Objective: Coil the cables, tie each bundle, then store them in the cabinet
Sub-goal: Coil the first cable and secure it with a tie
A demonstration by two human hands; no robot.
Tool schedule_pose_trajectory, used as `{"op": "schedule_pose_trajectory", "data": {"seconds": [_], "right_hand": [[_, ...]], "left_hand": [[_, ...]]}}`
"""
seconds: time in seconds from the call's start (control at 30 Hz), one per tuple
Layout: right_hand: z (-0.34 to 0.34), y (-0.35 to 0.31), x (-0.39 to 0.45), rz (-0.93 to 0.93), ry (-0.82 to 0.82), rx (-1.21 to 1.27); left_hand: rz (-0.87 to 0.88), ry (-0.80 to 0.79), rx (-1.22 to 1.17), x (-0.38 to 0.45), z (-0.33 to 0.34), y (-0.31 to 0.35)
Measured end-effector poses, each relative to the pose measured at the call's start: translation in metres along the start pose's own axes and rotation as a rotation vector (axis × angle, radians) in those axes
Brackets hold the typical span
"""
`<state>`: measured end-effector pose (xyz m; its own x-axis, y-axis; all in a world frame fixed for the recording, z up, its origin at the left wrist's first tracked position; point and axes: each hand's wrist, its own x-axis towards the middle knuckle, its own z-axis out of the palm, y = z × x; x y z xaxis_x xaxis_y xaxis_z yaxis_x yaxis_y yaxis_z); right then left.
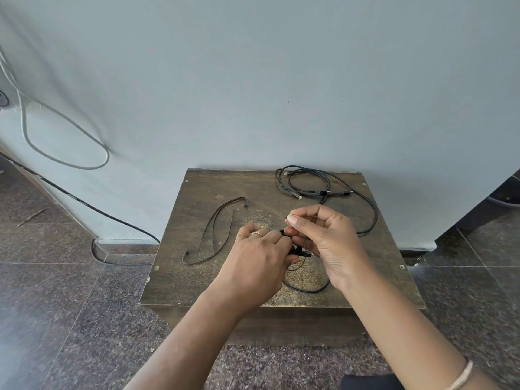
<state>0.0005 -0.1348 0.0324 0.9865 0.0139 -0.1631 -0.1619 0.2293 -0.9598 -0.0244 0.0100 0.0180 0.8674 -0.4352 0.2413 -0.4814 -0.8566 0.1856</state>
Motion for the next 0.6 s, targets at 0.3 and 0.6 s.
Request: {"op": "schedule_pose_trajectory", "data": {"seconds": [0.3, 0.6], "right_hand": [[0.0006, 0.0004, 0.0003, 0.002, 0.013, -0.004], [0.0003, 0.0008, 0.0003, 0.001, 0.018, -0.009]], "left_hand": [[-0.007, 0.006, 0.000, 0.0005, -0.0007, 0.0005], [-0.003, -0.004, -0.008, 0.0007, -0.0012, 0.0003]]}}
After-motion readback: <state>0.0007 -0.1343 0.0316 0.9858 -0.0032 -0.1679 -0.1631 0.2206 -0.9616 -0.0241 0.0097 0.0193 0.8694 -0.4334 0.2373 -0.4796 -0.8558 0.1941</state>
